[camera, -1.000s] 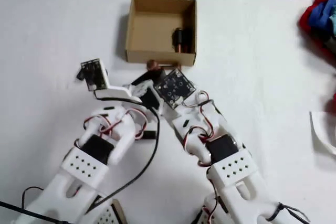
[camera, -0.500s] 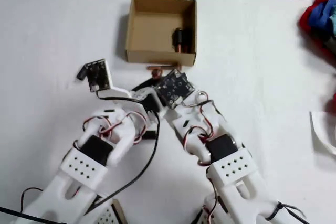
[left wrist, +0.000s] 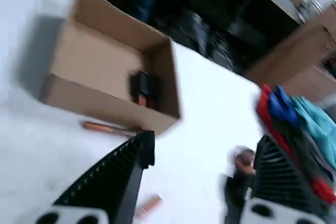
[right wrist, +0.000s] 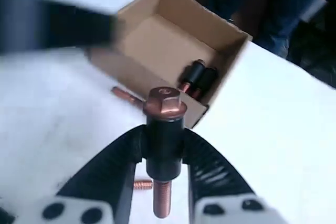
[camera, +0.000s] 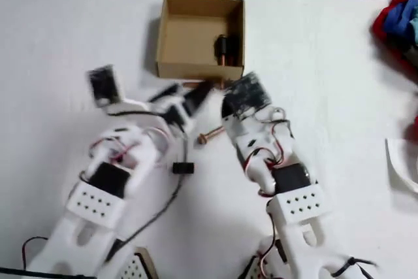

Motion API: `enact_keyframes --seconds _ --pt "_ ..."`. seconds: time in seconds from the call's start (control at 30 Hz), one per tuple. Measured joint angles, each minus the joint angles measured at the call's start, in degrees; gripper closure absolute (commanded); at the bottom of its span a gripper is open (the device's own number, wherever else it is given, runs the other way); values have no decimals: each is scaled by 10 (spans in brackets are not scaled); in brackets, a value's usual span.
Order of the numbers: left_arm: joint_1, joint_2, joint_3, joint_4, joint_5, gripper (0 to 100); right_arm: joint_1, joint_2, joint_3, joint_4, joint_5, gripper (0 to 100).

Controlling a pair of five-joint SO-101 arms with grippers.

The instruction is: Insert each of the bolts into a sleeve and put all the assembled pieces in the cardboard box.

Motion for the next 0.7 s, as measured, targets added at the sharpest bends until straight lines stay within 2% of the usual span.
enact_keyframes --seconds 0.1,0.23,0.33,0.53,0.7 --pt "-93 1 0 4 0 733 39 55 -26 -14 -110 975" --pt "-173 1 18 4 -11 851 31 229 -183 31 -153 975" --pt "-196 1 55 4 -69 882 24 407 -377 126 -161 975" --pt "-237 1 114 -23 -287 884 9 749 -833 317 -164 975" --pt "-245 1 136 -60 -333 884 10 987 -1197 382 -165 975"
